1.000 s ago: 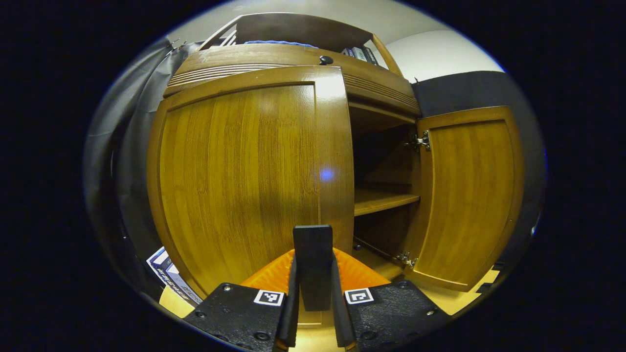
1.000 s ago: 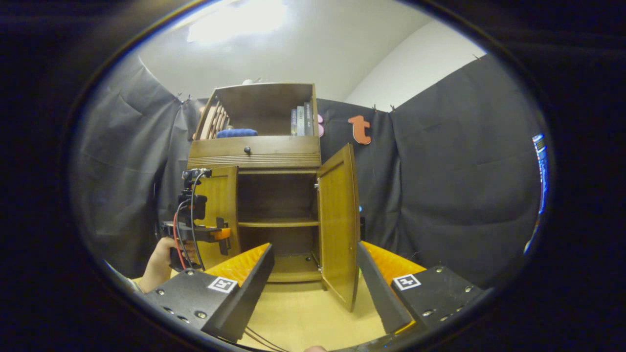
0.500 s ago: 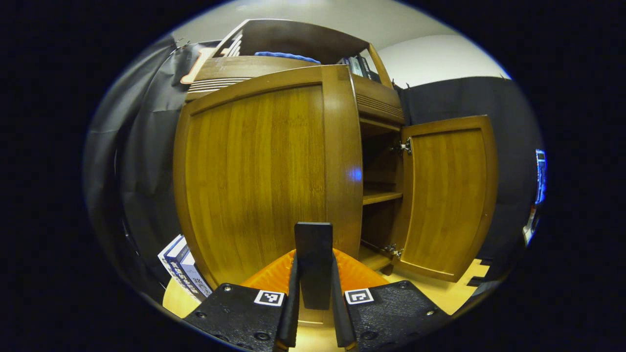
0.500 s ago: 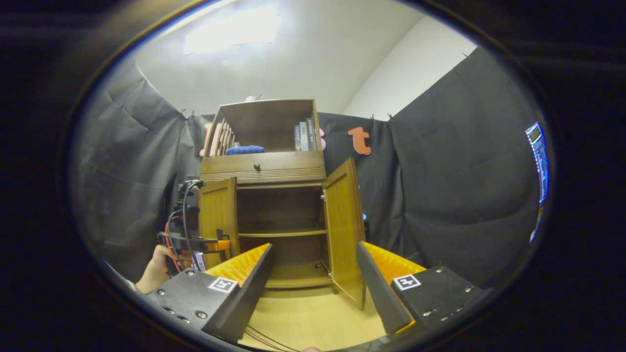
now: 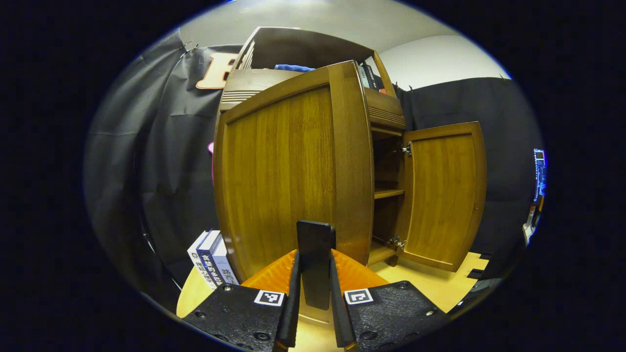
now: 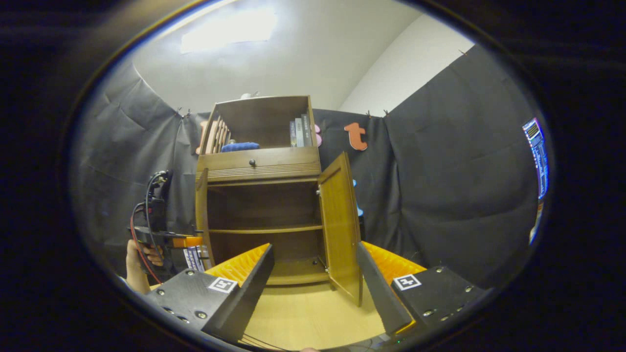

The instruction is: Open the right door of the double-door shoe cabinet with the right hand, and open the left door with the left hand.

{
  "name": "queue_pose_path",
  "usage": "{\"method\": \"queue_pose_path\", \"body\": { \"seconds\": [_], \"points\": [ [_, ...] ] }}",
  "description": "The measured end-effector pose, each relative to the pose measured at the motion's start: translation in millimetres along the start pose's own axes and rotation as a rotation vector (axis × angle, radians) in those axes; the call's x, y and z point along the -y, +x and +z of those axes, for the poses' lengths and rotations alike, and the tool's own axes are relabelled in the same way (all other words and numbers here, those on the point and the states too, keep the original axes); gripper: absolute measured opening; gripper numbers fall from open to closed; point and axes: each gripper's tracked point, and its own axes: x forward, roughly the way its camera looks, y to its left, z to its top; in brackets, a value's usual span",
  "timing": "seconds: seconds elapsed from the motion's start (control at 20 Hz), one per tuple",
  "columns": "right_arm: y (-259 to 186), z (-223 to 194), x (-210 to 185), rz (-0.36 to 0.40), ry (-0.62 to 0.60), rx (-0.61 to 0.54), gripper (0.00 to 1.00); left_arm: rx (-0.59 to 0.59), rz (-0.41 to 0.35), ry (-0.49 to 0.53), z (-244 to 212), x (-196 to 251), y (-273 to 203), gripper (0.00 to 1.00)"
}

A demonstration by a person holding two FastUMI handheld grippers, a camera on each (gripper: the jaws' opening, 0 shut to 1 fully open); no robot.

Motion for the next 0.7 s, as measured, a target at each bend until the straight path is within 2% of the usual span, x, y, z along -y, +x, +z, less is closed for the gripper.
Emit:
{"method": "queue_pose_path", "body": {
  "seconds": [0.1, 0.35, 0.5, 0.55, 0.6, 0.65, 0.7],
  "points": [
    [4.1, -3.9, -2.8, 0.003, 0.004, -0.012, 0.97, 0.001, 0.023, 0.0, 0.7, -8.9, -9.4, 0.31],
    [11.3, -0.4, -27.2, 0.045, 0.03, -0.036, 1.0, 0.013, 0.101, 0.006, 0.3, -38.8, -34.5, 0.29],
    [19.2, -7.7, -35.1, 0.039, 0.008, -0.063, 1.0, 0.051, 0.215, 0.037, 3.6, -81.0, -44.3, 0.31],
    [21.5, -9.8, -39.2, 0.037, 0.003, -0.071, 0.96, 0.054, 0.268, 0.046, 2.6, -97.9, -54.4, 0.26],
    [23.7, -12.4, -40.7, 0.038, -0.001, -0.075, 1.0, 0.049, 0.282, 0.039, 1.7, -111.8, -56.5, 0.2],
    [24.1, -13.1, -41.9, 0.042, -0.004, -0.076, 1.0, 0.058, 0.255, 0.003, 3.2, -113.9, -57.4, 0.22],
    [25.6, -14.5, -45.2, 0.046, -0.005, -0.078, 1.0, 0.043, 0.236, -0.02, 1.0, -116.1, -60.5, 0.07]
  ]
}}
